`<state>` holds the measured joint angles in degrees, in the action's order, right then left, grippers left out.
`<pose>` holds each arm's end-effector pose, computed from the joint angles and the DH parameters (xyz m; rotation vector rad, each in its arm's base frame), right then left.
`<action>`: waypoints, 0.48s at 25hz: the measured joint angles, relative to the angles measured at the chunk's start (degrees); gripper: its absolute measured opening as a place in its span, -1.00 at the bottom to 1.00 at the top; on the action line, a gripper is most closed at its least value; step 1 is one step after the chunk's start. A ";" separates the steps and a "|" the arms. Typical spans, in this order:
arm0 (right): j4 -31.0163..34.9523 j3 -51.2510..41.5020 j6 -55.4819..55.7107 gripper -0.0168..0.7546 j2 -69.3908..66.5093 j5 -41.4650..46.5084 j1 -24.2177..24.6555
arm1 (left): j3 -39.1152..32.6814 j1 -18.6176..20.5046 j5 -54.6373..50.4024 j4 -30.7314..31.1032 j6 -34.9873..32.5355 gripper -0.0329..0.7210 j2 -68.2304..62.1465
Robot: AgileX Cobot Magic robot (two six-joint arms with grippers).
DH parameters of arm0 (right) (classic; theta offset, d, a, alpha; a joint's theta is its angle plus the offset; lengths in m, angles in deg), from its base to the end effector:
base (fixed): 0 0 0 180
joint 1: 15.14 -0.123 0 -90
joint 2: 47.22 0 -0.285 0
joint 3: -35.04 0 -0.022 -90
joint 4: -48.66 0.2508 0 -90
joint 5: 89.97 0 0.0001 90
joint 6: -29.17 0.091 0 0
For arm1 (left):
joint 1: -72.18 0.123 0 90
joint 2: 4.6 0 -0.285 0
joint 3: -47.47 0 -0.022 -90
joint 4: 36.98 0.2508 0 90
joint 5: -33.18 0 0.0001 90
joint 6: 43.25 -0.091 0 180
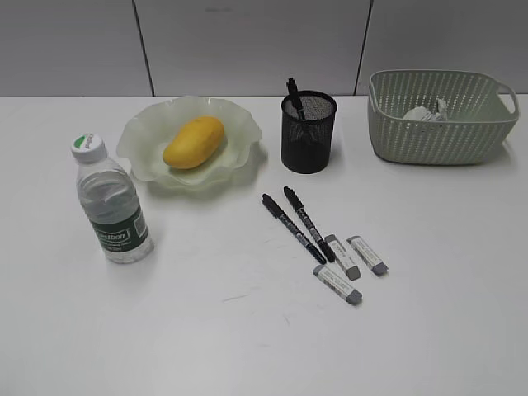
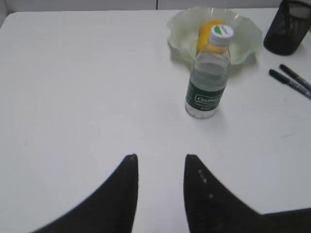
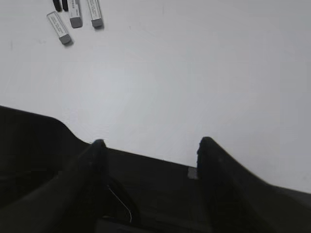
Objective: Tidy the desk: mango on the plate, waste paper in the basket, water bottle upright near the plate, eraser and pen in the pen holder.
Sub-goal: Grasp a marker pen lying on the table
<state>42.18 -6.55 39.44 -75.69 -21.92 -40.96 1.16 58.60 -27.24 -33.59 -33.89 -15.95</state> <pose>0.0386 0.0081 0.2978 -0.3282 2.3849 0.1467 0.0019 0.0043 0.2890 0.0743 2.0628 -0.1765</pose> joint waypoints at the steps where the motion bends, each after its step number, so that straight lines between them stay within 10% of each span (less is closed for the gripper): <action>1: 0.08 -1.50 0.37 0.25 3.45 0.95 0.00 | 0.00 0.00 0.23 -0.52 -1.41 -0.27 -1.64; 12: -1.57 -5.65 0.85 0.25 18.86 -5.76 0.00 | 13.14 -4.85 23.10 -16.70 -20.75 -0.31 -43.18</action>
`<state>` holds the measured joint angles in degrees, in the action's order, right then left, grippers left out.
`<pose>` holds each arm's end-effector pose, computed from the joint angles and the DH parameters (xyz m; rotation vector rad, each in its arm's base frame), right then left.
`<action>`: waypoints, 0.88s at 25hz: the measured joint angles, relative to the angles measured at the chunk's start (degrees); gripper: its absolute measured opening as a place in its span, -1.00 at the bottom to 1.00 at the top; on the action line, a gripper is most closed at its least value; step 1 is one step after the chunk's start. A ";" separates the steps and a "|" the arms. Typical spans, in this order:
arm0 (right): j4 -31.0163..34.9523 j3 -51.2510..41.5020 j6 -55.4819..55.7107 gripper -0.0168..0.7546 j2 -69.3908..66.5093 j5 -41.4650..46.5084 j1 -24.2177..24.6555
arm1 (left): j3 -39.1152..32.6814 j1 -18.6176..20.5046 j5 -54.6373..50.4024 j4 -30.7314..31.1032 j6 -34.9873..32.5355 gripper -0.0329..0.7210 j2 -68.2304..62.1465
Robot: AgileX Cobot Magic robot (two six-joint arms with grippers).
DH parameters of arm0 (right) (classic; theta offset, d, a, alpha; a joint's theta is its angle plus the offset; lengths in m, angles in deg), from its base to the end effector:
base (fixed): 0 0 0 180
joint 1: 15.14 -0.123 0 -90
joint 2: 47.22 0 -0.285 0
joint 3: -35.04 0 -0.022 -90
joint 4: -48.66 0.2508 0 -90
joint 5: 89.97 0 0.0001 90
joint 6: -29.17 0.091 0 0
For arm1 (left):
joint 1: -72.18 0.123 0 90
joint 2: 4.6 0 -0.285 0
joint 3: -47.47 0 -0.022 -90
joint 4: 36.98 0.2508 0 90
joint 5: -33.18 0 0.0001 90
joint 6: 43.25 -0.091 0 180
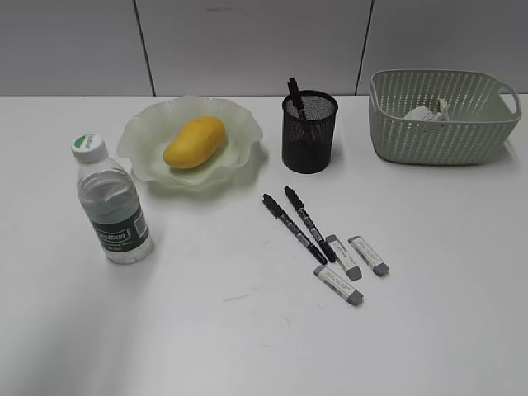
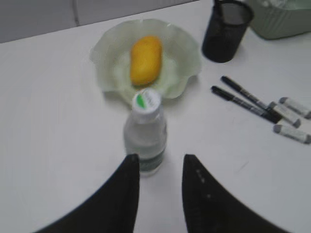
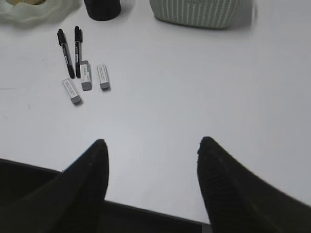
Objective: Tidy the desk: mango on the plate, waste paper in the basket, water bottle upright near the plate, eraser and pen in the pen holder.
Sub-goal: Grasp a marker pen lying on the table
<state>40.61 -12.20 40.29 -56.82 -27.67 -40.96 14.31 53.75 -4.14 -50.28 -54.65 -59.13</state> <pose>0.0012 -0.0119 0.2824 -0.2579 2.0628 0.2261 0.1466 -0.0622 0.3364 0.4427 2.1353 -0.3280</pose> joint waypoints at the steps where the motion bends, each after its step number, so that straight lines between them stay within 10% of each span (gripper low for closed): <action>1: 0.00 -0.34 0.00 0.25 0.00 -0.84 0.00 | 2.28 -3.12 1.88 -0.38 -0.78 -0.35 -5.63; 4: -0.04 -0.42 -0.05 0.25 0.00 -1.34 0.00 | 9.43 -15.17 7.47 3.42 1.60 -0.39 -17.84; 9: -0.04 -0.47 -0.05 0.25 0.00 -1.69 0.00 | 27.63 -29.09 5.22 18.92 23.99 -0.11 -44.78; 14: -0.04 -0.52 -0.05 0.25 0.00 -1.94 0.00 | 45.53 -28.97 -2.51 21.90 40.25 0.44 -66.91; 22: -0.04 -0.52 -0.05 0.25 0.00 -2.05 0.00 | 57.24 -26.45 -7.70 26.92 63.93 0.32 -81.81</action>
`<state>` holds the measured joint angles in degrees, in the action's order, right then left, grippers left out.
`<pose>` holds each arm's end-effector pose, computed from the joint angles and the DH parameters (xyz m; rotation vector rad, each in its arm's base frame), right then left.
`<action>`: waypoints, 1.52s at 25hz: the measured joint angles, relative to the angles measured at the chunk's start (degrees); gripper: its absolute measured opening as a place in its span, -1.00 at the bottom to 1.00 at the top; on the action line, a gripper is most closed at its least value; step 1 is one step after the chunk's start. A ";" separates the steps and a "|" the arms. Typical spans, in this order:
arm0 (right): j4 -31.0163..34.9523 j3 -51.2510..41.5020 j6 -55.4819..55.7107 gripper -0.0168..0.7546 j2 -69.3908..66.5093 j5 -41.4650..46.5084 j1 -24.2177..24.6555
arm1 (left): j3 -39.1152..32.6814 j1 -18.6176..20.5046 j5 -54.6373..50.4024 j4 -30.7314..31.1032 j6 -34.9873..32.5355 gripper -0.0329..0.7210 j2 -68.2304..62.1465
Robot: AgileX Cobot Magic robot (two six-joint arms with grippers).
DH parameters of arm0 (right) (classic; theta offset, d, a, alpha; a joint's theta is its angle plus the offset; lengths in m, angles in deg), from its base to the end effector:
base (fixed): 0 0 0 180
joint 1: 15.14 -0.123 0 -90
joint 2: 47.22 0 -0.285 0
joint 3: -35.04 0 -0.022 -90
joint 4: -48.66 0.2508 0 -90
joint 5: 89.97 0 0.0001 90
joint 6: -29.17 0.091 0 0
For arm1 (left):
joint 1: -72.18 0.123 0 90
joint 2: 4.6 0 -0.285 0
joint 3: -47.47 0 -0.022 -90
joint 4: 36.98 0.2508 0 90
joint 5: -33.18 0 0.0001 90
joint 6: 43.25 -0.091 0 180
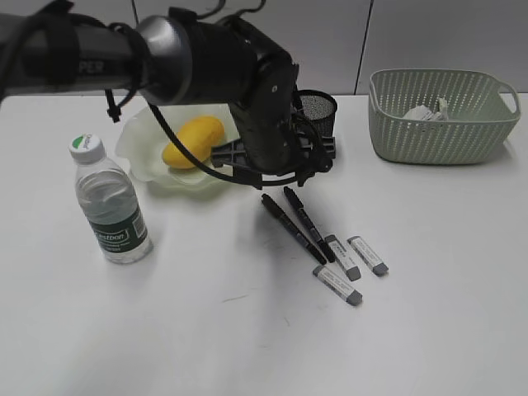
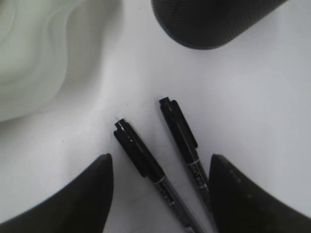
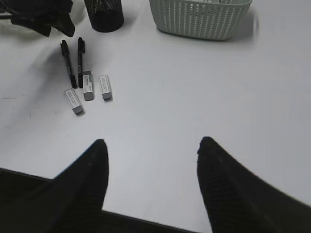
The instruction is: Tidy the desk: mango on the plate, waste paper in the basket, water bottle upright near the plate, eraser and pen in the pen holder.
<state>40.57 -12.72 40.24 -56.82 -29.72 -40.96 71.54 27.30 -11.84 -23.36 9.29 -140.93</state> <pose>0.0035 -0.0107 0.2827 -0.2592 2.0360 0.2323 0.3525 -0.3296 0.1628 0.0013 2.7227 -0.2283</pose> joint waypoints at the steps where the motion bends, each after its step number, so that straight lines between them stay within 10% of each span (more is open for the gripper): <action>1: 0.00 0.00 0.00 0.25 0.00 0.00 0.00 | 0.13 -0.12 -0.22 0.92 2.43 0.31 -0.92; 17: 0.00 0.00 0.00 0.25 0.00 -0.18 0.00 | 0.87 -1.38 -1.09 4.19 11.83 0.02 -6.60; 23: 0.00 0.00 0.00 0.25 0.00 -0.18 0.00 | 0.94 -2.01 -1.47 6.45 11.83 -0.65 -6.72; 29: 0.00 0.00 0.00 0.25 0.00 -0.24 0.00 | 0.51 -2.41 1.69 10.21 11.99 -0.66 -4.26; 38: 0.00 0.00 0.00 0.25 0.00 -0.24 0.00 | 0.73 -1.67 30.45 56.18 24.72 -0.70 8.54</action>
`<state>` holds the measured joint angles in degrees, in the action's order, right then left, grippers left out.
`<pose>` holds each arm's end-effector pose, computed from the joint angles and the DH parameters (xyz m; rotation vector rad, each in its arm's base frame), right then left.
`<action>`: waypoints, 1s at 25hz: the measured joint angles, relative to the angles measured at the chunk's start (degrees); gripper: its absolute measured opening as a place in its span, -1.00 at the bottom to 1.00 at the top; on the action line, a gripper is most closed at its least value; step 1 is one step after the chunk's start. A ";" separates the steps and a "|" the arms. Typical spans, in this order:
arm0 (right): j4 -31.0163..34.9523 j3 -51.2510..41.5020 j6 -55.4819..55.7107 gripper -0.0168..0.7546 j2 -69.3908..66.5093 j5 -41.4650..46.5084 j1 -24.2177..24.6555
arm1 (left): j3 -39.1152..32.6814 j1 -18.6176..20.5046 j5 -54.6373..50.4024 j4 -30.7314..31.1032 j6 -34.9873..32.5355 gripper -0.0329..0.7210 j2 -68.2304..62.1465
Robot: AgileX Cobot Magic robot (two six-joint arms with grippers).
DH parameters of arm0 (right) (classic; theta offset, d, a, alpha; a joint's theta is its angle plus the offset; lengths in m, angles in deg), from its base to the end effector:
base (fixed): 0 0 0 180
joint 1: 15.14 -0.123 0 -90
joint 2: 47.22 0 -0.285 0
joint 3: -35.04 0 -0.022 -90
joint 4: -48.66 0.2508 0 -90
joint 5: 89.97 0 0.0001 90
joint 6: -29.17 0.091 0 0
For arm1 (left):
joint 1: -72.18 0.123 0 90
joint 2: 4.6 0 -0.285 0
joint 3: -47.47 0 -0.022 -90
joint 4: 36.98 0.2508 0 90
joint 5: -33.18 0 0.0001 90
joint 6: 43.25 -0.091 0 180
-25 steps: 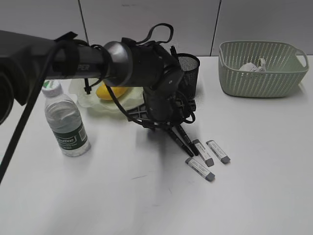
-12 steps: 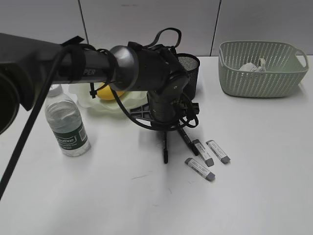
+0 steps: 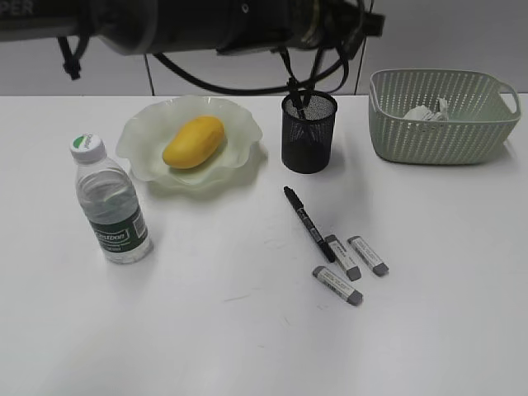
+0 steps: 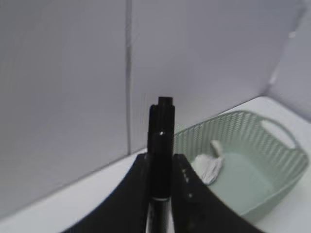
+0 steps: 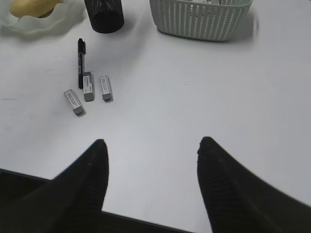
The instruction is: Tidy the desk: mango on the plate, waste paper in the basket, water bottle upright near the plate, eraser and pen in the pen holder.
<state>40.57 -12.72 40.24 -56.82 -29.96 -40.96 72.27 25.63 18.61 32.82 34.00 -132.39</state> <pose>0.0036 -0.0106 0.2831 -0.2590 2.0319 0.2335 0.3650 -0.3539 0.2858 0.4688 1.8416 -0.4282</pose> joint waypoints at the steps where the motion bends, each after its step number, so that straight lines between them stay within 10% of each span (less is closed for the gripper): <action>1: 0.00 0.00 0.00 0.25 0.00 0.00 0.00 | 0.47 0.91 4.37 5.15 1.23 -0.70 -0.13; 10: 0.00 0.00 0.00 0.25 0.00 0.00 0.00 | 7.12 9.25 18.20 9.27 3.12 -0.70 -8.51; 25: 0.00 0.00 0.00 0.25 0.00 0.00 0.00 | 13.25 10.27 20.32 8.60 3.12 -0.70 -17.51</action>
<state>40.57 -12.72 40.24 -56.82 -29.96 -40.96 85.52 35.90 38.93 41.42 37.12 -149.90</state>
